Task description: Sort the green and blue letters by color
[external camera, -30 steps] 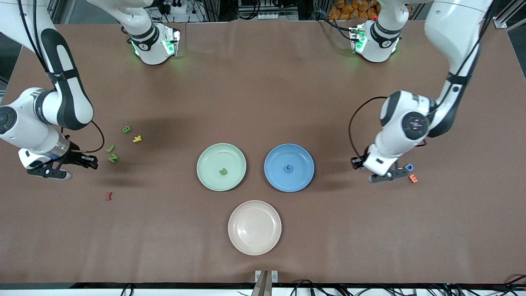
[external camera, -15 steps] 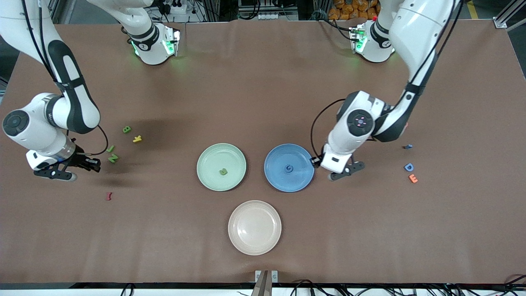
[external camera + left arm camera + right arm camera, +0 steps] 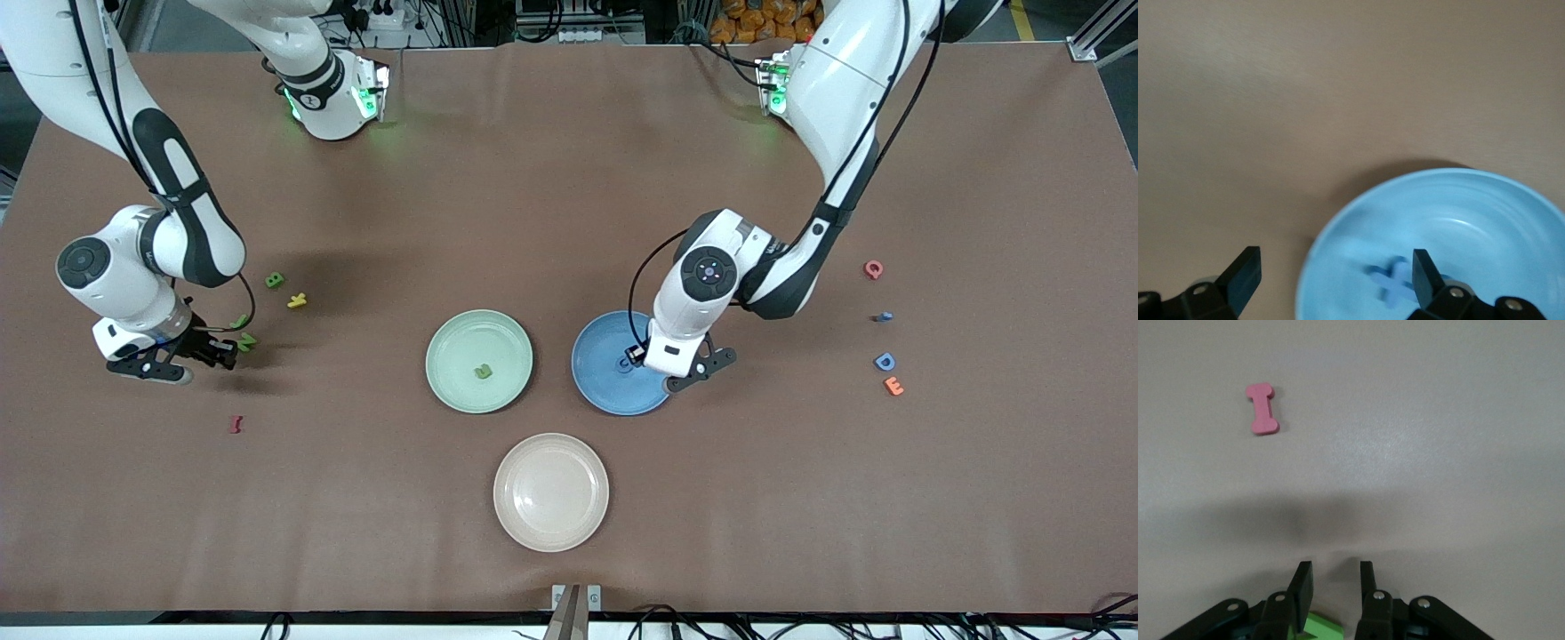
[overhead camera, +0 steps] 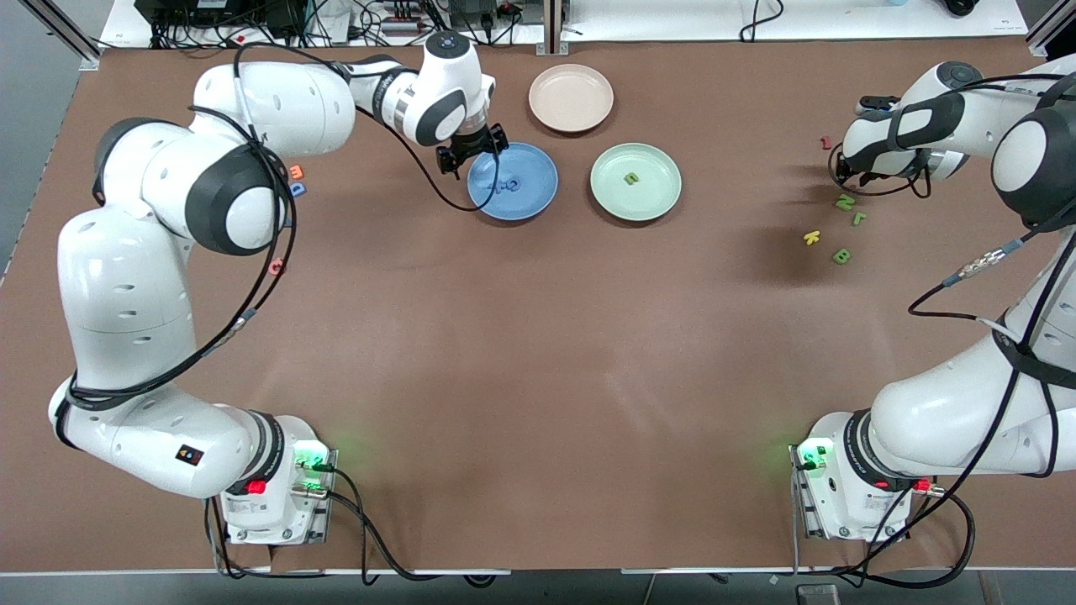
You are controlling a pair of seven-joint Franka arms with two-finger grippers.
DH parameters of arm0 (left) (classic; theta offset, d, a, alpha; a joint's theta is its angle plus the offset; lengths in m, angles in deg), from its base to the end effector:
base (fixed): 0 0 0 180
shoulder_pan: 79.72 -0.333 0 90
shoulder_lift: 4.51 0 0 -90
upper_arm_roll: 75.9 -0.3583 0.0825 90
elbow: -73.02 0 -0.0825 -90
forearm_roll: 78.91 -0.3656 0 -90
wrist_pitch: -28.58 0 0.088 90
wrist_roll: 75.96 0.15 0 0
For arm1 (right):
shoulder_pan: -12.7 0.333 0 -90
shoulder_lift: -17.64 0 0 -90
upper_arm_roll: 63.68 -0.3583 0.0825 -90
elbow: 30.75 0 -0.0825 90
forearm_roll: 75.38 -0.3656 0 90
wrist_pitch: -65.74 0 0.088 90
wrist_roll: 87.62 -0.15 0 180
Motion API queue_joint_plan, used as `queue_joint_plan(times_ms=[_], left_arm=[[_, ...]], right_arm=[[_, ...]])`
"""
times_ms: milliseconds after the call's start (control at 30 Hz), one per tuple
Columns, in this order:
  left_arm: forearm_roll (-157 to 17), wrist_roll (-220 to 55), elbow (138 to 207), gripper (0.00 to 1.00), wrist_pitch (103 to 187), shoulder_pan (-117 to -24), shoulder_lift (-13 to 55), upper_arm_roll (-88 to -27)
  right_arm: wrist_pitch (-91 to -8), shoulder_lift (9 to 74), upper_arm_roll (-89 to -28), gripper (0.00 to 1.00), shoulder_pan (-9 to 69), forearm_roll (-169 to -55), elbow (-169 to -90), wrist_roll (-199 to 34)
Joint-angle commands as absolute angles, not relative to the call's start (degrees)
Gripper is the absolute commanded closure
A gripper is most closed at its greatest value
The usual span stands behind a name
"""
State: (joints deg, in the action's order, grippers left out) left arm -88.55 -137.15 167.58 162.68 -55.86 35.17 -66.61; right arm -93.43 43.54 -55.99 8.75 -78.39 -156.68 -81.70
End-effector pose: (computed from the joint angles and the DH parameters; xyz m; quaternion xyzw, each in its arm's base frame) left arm 0.5980 -0.3650 0.2147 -0.9790 -0.2035 -0.0099 0.0026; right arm 0.5707 -0.1191 0.2008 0.9955 -0.0650 0.0630 0.0277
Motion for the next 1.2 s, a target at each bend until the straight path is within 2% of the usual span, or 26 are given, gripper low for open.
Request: queue_joint_plan(times_ms=[0, 634, 934, 1167], left_arm=[[-89.98, -131.43, 169.52, 0.00, 157.69, -58.62, 31.97, -66.50], [-90.07, -103.23, 186.30, 0.00, 158.13, -71.28, 18.79, -66.14], [-90.16, -86.62, 198.87, 0.00, 168.23, -78.92, 13.07, -66.14], [-90.50, -76.50, 201.61, 0.00, 170.26, -84.46, 12.72, -66.14]], right_arm=[[-94.31, 42.16, -56.12, 0.52, 9.10, -78.55, -158.81, -82.43], [-98.09, 41.28, -56.73, 0.52, 9.71, -78.55, -163.11, -83.75], [-98.18, 39.70, -56.91, 0.52, 9.45, -78.55, -164.96, -83.75], [-98.09, 38.82, -56.91, 0.52, 9.27, -78.55, -166.19, -83.40]])
